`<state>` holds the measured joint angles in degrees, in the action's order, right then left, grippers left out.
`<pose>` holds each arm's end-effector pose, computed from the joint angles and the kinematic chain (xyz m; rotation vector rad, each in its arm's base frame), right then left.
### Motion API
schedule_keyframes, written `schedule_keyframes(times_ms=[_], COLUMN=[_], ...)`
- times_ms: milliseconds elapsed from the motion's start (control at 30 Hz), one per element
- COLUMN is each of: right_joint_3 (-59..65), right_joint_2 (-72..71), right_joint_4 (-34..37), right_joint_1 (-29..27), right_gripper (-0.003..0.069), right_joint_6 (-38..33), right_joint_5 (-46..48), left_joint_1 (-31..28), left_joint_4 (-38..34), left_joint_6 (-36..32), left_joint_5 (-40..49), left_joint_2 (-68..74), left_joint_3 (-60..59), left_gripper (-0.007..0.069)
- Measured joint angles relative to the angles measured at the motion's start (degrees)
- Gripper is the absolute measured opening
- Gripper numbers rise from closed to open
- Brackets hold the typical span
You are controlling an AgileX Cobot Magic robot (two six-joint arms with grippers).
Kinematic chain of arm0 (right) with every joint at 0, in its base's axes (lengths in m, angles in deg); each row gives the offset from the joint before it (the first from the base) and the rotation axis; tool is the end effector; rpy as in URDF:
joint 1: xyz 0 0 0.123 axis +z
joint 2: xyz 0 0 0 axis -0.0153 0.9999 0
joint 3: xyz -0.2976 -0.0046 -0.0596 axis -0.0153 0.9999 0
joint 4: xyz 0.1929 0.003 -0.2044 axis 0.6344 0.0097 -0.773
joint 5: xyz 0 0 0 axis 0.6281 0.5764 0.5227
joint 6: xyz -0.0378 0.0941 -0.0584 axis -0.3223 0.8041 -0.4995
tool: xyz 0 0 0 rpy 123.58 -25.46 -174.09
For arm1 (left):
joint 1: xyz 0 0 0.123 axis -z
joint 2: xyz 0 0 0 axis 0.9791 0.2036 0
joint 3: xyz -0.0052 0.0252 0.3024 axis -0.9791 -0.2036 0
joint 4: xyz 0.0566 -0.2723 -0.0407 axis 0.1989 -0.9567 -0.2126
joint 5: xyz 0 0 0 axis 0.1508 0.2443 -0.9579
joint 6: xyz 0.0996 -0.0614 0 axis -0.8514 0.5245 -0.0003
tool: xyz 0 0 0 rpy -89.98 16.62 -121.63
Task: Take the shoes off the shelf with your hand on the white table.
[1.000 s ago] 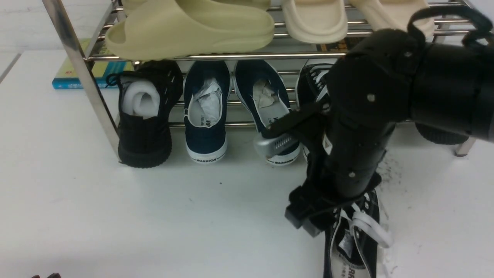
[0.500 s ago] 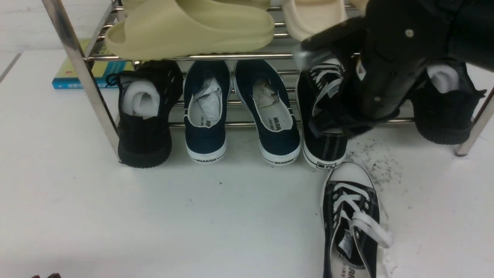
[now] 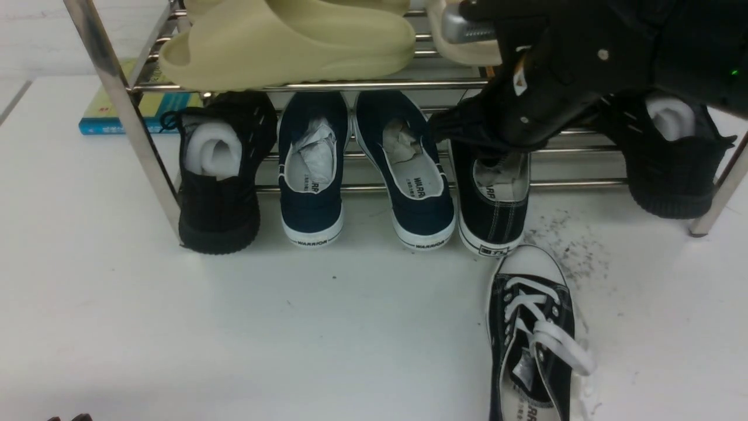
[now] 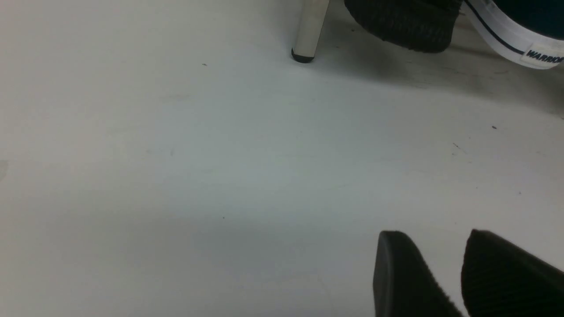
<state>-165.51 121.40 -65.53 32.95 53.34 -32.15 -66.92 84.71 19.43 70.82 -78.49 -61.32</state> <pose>0.3861 0.2407 0.3029 -0.1763 2.4977 0.2599 0.0867 -0.0124 0.1653 -0.0705 1.8910 -0.2621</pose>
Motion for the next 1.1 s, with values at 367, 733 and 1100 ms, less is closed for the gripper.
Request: schedule_keyframes(times_ms=[367, 733, 1100], right_joint_3=[0.0, 0.0, 0.1], right_joint_2=[5.7, 9.5, 2.7], right_joint_4=[-2.2, -6.0, -4.7], right_joint_1=[0.0, 0.0, 0.0], right_gripper=[0.0365, 0.0191, 0.0000], right_joint_6=[3.8, 7.2, 2.7], right_joint_5=[-3.7, -4.2, 6.5], left_joint_1=[0.0, 0.0, 0.0], left_joint_4=[0.0, 0.0, 0.0], left_joint_6=[0.0, 0.0, 0.0], left_joint_5=[0.0, 0.0, 0.0], left_joint_2=[0.0, 0.0, 0.0], left_joint_3=[0.0, 0.0, 0.0], left_gripper=[0.0242, 0.0242, 0.0242])
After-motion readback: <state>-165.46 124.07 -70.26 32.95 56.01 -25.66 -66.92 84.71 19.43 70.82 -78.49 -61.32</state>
